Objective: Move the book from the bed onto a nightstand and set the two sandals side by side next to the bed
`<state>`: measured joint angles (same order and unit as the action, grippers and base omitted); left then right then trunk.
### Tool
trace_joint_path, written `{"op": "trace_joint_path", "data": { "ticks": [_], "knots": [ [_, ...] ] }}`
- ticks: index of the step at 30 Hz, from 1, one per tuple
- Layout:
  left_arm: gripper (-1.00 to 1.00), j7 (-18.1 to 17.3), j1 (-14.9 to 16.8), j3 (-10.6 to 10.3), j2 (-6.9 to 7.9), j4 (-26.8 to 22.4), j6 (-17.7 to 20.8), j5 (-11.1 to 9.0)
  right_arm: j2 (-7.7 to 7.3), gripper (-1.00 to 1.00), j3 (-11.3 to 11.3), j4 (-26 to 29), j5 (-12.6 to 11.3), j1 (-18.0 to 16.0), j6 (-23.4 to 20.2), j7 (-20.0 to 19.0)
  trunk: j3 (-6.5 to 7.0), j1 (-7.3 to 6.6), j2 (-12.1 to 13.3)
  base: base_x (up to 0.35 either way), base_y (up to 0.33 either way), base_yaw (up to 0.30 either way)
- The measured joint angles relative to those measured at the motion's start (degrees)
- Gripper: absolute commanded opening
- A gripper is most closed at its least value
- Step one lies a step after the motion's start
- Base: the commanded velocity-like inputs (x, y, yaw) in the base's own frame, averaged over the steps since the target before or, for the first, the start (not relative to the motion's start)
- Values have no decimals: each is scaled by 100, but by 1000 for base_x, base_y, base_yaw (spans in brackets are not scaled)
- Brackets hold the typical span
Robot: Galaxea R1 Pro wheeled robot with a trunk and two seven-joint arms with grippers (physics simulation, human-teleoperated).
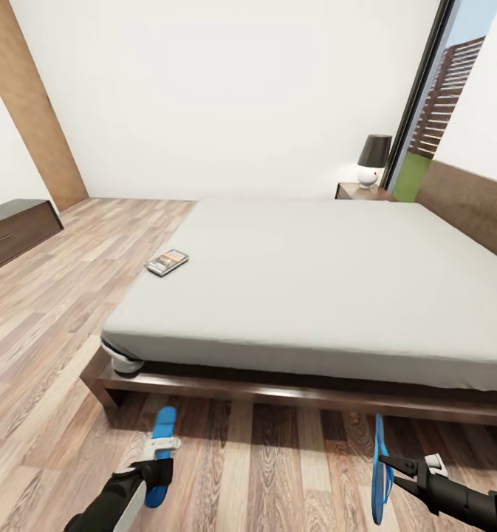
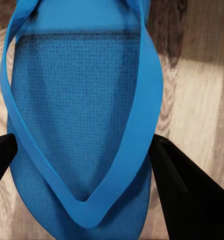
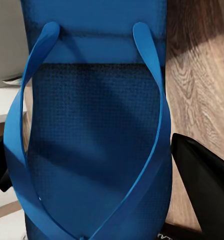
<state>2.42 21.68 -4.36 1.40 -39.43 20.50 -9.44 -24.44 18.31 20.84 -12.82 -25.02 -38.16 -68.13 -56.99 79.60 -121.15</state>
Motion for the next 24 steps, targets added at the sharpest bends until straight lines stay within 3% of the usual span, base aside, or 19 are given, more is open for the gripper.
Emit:
{"op": "trace_joint_path", "data": {
  "ticks": [5,24],
  "knots": [
    [-100,10,17,-82,7,-117,183,4,0,-100,0,0,0,0,2,0,-90,110,-201,0,0,0],
    [-100,13,19,-98,2,-170,192,-1,-5,-100,17,0,-2,0,0,-4,-431,527,-963,0,0,0]
  ]
}}
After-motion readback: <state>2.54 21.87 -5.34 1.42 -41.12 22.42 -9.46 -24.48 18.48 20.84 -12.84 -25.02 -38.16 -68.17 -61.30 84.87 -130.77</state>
